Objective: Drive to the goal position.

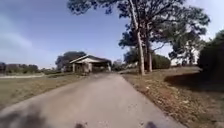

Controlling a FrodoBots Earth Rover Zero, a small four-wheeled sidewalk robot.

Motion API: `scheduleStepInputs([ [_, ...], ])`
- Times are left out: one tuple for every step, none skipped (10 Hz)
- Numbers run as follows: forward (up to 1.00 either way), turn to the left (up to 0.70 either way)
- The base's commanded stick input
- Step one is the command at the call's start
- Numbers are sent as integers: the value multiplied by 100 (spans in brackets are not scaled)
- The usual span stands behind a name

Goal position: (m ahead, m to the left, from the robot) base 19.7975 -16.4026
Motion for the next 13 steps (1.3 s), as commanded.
scheduleStepInputs([
  [100, 1],
  [100, -1],
  [100, -1],
  [100, -1],
  [100, -1],
  [100, -1],
  [100, -1],
  [100, -1],
  [100, -1],
  [100, -1],
  [100, -1],
  [100, -1],
  [100, -1],
])
